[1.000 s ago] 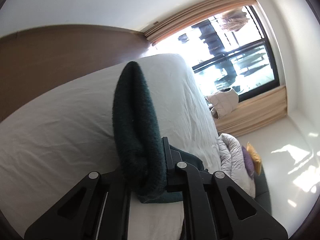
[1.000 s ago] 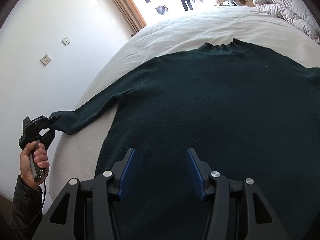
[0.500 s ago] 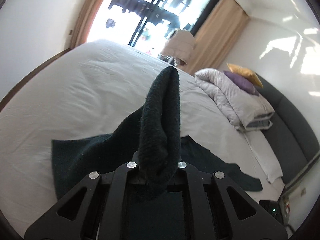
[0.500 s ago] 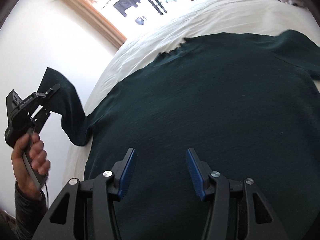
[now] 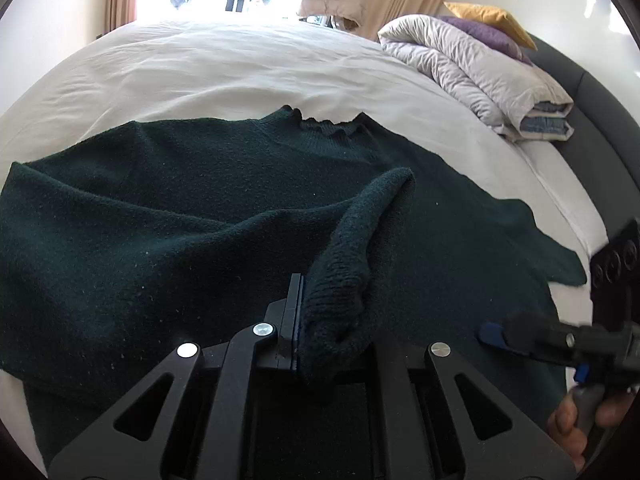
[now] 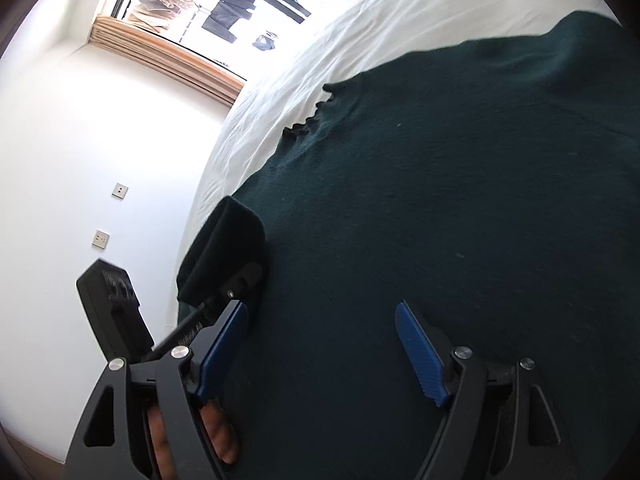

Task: Fold small clothes

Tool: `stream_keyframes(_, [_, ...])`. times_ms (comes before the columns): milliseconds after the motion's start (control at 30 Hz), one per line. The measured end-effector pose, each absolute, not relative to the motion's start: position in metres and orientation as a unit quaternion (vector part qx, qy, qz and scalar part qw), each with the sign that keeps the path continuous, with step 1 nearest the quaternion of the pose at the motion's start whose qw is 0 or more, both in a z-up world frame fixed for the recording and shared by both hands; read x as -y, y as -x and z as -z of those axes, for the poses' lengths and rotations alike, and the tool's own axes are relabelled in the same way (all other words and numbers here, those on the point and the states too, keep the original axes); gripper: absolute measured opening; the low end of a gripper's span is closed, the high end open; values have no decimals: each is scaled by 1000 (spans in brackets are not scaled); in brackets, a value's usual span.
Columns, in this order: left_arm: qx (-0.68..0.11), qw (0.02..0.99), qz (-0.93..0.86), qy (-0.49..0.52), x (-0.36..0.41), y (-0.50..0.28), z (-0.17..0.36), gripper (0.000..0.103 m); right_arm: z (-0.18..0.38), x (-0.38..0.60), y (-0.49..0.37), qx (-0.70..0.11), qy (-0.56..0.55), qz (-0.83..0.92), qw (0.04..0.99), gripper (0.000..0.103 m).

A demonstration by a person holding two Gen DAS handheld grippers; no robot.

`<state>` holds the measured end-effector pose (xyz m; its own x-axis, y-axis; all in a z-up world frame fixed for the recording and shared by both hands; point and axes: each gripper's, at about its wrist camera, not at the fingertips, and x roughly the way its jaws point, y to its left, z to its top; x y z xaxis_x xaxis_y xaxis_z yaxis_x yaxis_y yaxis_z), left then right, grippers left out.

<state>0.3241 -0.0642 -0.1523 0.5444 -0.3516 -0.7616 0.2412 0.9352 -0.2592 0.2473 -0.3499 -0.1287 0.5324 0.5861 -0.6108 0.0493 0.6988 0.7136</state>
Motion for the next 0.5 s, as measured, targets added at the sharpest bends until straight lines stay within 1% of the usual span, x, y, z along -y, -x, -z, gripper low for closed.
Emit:
stream_keyframes(100, [-446,876,175,57,86,-324,137,10,132,343,-269,-458,-375,-184,784,79])
stream_keyframes(200, [-449,874,176,54,91,-329,123,10,130,329,-286,-466,-394,-215,763,80])
stream_keyframes(333, [-453,874,175,34,92,-319,113,10,129,315,-294,-469,-394,-224,758,86])
stream_keyframes(400, [-452,873,179,38,87,-307,105,10,131,314,-294,-474,-393,-223,756,87])
stream_keyframes(467, [-455,870,186,34,86,-299,102,14,135,313,-297,-479,-402,-218,749,88])
stream_keyframes(500, [-457,869,189,30,87,-296,102,22,137,312,-299,-479,-406,-216,748,88])
